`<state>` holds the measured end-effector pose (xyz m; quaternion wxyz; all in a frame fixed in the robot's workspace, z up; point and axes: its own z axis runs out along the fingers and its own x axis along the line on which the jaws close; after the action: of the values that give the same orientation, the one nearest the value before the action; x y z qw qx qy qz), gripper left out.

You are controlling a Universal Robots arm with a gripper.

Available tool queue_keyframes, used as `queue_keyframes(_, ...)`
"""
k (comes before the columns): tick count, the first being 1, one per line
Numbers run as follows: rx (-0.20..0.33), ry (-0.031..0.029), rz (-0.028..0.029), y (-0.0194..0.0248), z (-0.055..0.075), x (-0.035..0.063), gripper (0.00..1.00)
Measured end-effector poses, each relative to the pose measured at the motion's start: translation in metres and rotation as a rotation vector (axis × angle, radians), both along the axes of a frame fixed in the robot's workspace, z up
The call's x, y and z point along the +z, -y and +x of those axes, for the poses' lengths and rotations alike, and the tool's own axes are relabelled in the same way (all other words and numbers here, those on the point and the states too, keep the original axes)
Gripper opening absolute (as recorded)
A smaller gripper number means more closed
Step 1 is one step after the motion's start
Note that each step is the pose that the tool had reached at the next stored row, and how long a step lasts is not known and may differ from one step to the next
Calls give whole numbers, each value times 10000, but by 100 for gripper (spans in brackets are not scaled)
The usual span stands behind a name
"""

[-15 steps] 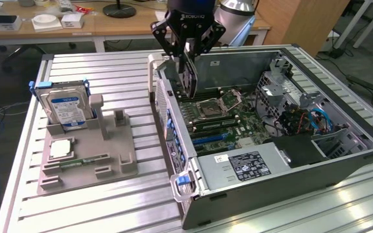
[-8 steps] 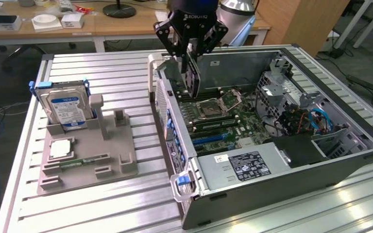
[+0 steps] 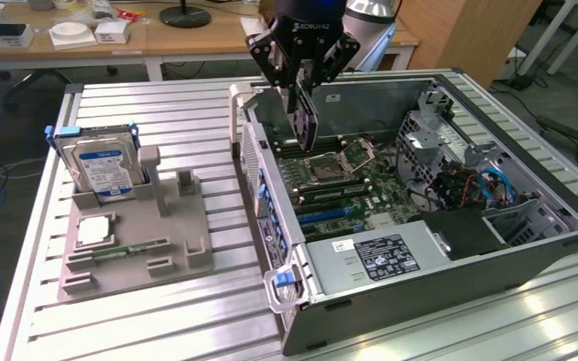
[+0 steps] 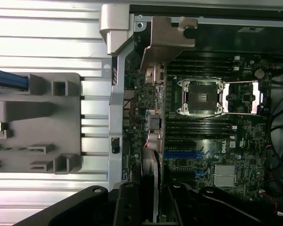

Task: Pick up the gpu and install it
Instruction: 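Pick up the gpu and move the gpu toward the slot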

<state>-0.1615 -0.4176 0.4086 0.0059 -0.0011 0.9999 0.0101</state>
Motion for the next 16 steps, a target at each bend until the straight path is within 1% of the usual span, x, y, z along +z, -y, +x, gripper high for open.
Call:
queue_keyframes(6,42,1,0,0,72,-3,27)
queue_keyframes(16,93,0,0,0,291,-6,27)
